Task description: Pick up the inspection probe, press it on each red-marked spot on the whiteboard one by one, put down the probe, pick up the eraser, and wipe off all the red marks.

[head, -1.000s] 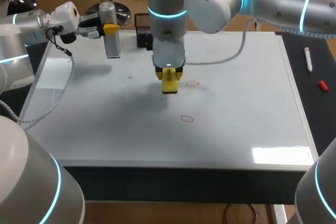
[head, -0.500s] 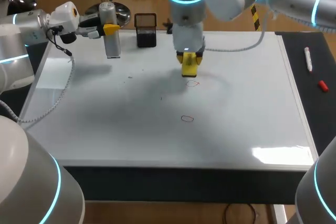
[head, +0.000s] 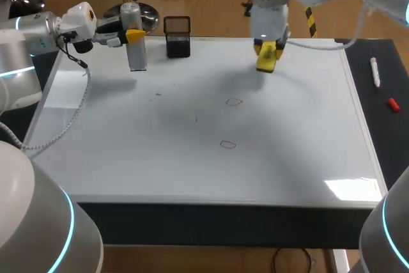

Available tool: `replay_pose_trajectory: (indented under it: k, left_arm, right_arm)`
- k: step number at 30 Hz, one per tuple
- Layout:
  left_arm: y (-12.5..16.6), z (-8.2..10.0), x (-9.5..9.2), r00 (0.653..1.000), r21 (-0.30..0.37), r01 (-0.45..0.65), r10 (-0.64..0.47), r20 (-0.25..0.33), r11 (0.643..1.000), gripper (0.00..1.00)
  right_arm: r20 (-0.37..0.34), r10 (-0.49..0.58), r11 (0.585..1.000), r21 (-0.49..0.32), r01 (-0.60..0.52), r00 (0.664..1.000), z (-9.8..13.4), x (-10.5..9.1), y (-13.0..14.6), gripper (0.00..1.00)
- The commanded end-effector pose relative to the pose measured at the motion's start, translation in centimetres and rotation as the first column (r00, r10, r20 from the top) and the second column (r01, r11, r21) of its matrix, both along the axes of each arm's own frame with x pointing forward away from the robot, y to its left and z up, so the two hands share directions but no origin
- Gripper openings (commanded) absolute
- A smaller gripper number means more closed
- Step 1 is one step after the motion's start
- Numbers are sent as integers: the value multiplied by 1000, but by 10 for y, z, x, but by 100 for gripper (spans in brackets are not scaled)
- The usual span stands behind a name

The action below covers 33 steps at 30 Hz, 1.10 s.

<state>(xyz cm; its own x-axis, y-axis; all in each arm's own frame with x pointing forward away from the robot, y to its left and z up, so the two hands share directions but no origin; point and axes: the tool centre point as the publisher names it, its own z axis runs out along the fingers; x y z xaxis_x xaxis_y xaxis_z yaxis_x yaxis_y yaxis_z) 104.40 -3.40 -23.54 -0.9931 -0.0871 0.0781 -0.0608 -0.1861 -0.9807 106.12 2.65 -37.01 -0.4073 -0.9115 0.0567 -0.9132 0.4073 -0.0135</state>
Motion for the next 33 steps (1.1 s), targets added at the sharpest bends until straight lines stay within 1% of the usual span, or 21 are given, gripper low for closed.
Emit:
replay_pose_trajectory:
  k: [1,2,7,10,14,24,33]
  left_arm:
    - [-1,1,-1,1000,1,-4,4,1,1000,0]
    - [-1,1,-1,1000,1,-4,4,1,1000,0]
    - [-1,1,-1,1000,1,-4,4,1,1000,0]
    - [-1,1,-1,1000,1,-4,4,1,1000,0]
    - [-1,1,-1,1000,1,-4,4,1,1000,0]
    - [-1,1,-1,1000,1,-4,4,1,1000,0]
    - [-1,1,-1,1000,1,-4,4,1,1000,0]
  right_arm:
    - [-11,-38,999,27,38,999,-3,19,-23,0]
    - [-9,-50,998,42,50,999,-5,24,-31,0]
    - [-8,-84,996,36,84,996,-9,37,-49,0]
    - [-20,-117,992,36,118,993,-15,48,-66,0]
    - [-34,-145,988,44,147,989,-23,55,-82,0]
    - [-56,-163,985,49,166,985,-29,63,-106,0]
    - [-79,-175,981,71,180,981,-28,60,-111,0]
